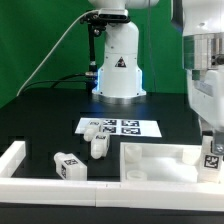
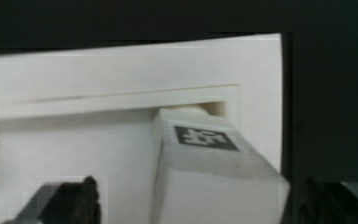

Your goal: Assemble one leg

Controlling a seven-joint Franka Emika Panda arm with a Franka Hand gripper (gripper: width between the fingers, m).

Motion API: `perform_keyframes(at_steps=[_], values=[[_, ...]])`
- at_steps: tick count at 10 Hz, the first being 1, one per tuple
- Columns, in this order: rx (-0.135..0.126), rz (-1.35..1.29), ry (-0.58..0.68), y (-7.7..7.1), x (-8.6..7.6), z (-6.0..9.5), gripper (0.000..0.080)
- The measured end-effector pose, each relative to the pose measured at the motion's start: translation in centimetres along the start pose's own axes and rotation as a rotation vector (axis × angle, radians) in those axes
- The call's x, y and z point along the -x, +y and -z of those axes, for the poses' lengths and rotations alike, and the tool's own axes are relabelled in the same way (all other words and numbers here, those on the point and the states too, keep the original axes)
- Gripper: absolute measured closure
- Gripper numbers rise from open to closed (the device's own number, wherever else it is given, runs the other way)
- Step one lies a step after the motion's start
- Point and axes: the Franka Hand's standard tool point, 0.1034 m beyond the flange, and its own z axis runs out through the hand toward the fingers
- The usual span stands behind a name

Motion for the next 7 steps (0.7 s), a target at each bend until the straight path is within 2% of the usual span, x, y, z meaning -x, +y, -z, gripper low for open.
perform_keyframes(at_steps=[2, 3, 7], values=[[0.003, 0.392, 0.004, -0.07, 0.35, -0.08, 0.0157], [0.013, 0.492, -0.005, 0.26, 0.98, -0.37, 0.0157], [0.016, 0.789, 0.006, 0.11, 0.47, -0.33, 0.0150]])
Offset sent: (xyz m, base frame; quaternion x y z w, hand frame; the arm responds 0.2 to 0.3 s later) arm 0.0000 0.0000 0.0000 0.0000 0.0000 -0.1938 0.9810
